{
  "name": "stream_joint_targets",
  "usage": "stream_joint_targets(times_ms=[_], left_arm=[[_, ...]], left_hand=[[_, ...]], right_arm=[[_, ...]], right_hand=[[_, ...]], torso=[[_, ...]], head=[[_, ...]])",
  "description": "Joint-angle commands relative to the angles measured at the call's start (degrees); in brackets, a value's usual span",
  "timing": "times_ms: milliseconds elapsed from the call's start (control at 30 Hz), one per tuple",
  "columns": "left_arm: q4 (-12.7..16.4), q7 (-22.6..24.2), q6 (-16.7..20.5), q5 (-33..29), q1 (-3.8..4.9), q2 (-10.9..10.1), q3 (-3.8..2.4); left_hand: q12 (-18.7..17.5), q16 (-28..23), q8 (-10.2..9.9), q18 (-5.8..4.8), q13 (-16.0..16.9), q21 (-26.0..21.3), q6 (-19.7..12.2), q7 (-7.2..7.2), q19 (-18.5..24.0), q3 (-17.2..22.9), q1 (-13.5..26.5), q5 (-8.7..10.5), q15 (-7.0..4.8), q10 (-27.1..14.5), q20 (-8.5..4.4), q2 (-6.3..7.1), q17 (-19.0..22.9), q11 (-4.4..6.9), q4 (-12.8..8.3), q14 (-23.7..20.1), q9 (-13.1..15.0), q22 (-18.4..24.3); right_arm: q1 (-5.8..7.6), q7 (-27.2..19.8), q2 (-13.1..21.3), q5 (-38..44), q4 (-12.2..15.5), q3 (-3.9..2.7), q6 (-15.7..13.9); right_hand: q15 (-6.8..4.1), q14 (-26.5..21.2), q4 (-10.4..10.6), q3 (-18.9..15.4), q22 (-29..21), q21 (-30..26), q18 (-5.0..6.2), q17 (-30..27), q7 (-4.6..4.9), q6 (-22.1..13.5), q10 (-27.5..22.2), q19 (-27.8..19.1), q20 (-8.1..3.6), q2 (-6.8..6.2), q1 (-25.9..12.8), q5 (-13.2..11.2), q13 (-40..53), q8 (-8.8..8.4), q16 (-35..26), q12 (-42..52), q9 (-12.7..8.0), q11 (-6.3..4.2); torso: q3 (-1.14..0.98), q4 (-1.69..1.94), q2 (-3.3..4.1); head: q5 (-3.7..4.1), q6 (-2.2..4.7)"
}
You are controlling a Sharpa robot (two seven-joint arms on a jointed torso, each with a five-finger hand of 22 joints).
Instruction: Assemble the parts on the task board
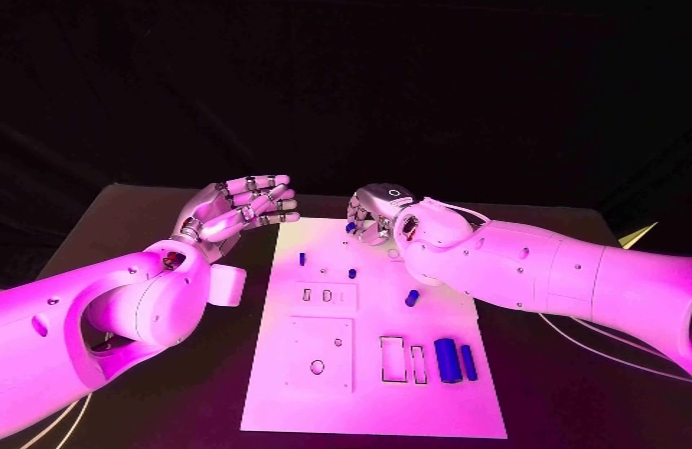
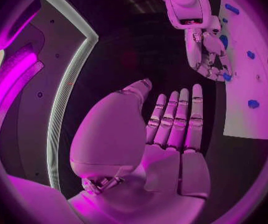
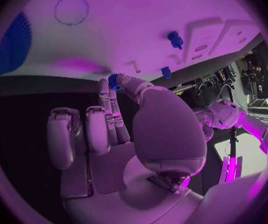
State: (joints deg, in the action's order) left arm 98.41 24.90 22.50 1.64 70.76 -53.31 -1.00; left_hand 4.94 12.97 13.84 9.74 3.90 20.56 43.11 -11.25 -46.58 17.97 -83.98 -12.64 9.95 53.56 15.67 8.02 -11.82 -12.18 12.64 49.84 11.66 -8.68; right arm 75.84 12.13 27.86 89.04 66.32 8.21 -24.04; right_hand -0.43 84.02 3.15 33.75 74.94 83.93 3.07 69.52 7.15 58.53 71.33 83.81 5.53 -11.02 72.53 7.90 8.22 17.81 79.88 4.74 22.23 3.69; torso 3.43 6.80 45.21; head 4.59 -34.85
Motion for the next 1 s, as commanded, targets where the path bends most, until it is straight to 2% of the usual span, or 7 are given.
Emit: stream_joint_targets(times_ms=[33, 367, 500, 567, 633, 700, 1000], left_arm=[[0.11, 0.29, -1.06, 0.26, 0.16, 0.1, -0.06], [0.11, 0.29, -1.06, 0.26, 0.27, 0.0, -0.06], [0.09, 0.27, -1.06, 0.26, 0.31, -0.05, -0.05], [0.06, 0.27, -1.06, 0.26, 0.32, -0.08, -0.05], [0.02, 0.27, -1.08, 0.26, 0.33, -0.12, -0.05], [-0.04, 0.26, -1.11, 0.26, 0.33, -0.15, -0.05], [-0.39, 0.37, -1.55, 0.17, 0.33, -0.46, -0.05]], left_hand=[[-0.26, -0.25, -0.29, 0.52, -0.04, 0.39, -0.17, -4.22, 0.34, -0.14, 0.41, 0.35, 0.07, -0.03, -0.12, 0.19, -0.05, -0.21, 0.28, -0.22, -0.07, -0.05], [-0.26, -0.25, -0.29, 0.52, -0.04, 0.39, -0.17, -4.22, 0.34, -0.14, 0.41, 0.35, 0.07, -0.03, -0.12, 0.19, -0.05, -0.21, 0.28, -0.22, -0.07, -0.05], [-0.26, -0.25, -0.29, 0.52, -0.04, 0.39, -0.17, -4.22, 0.34, -0.14, 0.41, 0.35, 0.07, -0.03, -0.12, 0.19, -0.05, -0.21, 0.28, -0.22, -0.07, -0.05], [-0.26, -0.25, -0.29, 0.52, -0.04, 0.39, -0.17, -4.22, 0.34, -0.14, 0.41, 0.35, 0.07, -0.03, -0.12, 0.19, -0.05, -0.21, 0.28, -0.22, -0.07, -0.05], [-0.26, -0.25, -0.29, 0.52, -0.04, 0.39, -0.17, -4.22, 0.34, -0.14, 0.41, 0.35, 0.07, -0.03, -0.12, 0.19, -0.05, -0.21, 0.28, -0.22, -0.07, -0.05], [-0.26, -0.25, -0.29, 0.52, -0.04, 0.39, -0.17, -4.22, 0.34, -0.14, 0.41, 0.35, 0.07, -0.03, -0.12, 0.19, -0.05, -0.21, 0.28, -0.22, -0.07, -0.05], [-0.37, -0.32, -0.33, 0.53, -0.04, 0.45, -0.21, -4.23, 0.4, -0.12, 0.46, 0.36, 0.09, -0.05, -0.09, 0.18, -0.14, -0.22, 0.29, -0.3, -0.11, -0.06]], right_arm=[[-0.12, 0.51, -0.18, 0.09, -0.21, 0.02, 1.39], [-0.15, 0.01, -0.49, -0.34, -0.63, 0.03, 1.09], [-0.15, -0.73, -0.19, -0.54, -0.22, 0.04, 0.13], [-0.14, -0.88, 0.25, -0.53, 0.38, 0.04, -0.22], [-0.14, -0.92, 1.1, -0.47, 1.47, 0.04, -0.46], [-0.12, -0.84, 2.35, -0.4, 2.94, 0.04, -0.66], [0.37, -1.03, 11.2, -1.4, 11.55, -0.39, -2.96]], right_hand=[[-0.2, 2.35, 0.24, 0.27, 4.38, -0.48, -0.71, -0.24, 0.17, -0.89, -0.55, 0.4, -0.17, -0.16, -0.5, 0.17, 0.02, -0.23, -0.03, -0.43, 0.2, 0.2], [0.86, 1.58, 0.34, 0.64, -1.78, -4.69, 0.66, -2.74, 1.37, -3.4, -4.81, -3.04, 0.75, -1.06, -1.04, -0.16, -0.6, -1.54, -1.22, -1.22, 0.71, 1.48], [1.66, 0.23, 0.36, -2.35, -10.71, -11.44, 2.52, -7.58, 2.36, -9.67, -11.47, -7.35, 1.54, -3.07, -1.62, -1.06, -1.89, -5.79, -3.95, -1.23, -0.03, 2.49], [1.76, 0.05, 0.4, -4.32, -11.94, -12.56, 2.73, -8.39, 1.68, -10.78, -12.89, -7.71, 1.62, -2.91, -1.15, -1.22, -2.18, -6.58, -4.44, -1.2, -0.12, 2.61], [1.84, 0.01, 1.2, -12.59, -13.29, -14.2, 2.99, -9.4, 1.6, -12.18, -14.22, -7.45, 1.67, -0.84, 1.79, -1.07, -2.47, -7.97, -4.94, -0.6, -0.15, 3.02], [1.8, 0.03, 2.14, -16.3, -13.62, -14.8, 2.93, -9.79, 1.36, -12.08, -14.19, -7.13, 1.66, -0.23, 3.78, -1.09, -2.59, -8.37, -5.04, -0.11, -0.02, 2.71], [1.04, 0.56, 3.13, -15.58, -10.29, -12.9, 2.23, -8.57, 1.86, -8.53, -8.43, -5.2, 0.7, 0.28, 6.04, 0.65, -1.89, -7.78, -4.18, 2.89, 0.49, 1.57]], torso=[[0.02, 0.02, 0.01], [-0.02, -0.04, 0.04], [-0.03, -0.05, 0.0], [-0.02, -0.03, -0.01], [-0.02, -0.03, -0.04], [-0.04, -0.05, -0.03], [-0.3, -0.51, -0.08]], head=[[-0.01, -0.06], [-0.11, -0.14], [-0.13, -0.09], [-0.22, -0.07], [-0.24, -0.13], [-0.28, -0.18], [-0.38, 0.12]])
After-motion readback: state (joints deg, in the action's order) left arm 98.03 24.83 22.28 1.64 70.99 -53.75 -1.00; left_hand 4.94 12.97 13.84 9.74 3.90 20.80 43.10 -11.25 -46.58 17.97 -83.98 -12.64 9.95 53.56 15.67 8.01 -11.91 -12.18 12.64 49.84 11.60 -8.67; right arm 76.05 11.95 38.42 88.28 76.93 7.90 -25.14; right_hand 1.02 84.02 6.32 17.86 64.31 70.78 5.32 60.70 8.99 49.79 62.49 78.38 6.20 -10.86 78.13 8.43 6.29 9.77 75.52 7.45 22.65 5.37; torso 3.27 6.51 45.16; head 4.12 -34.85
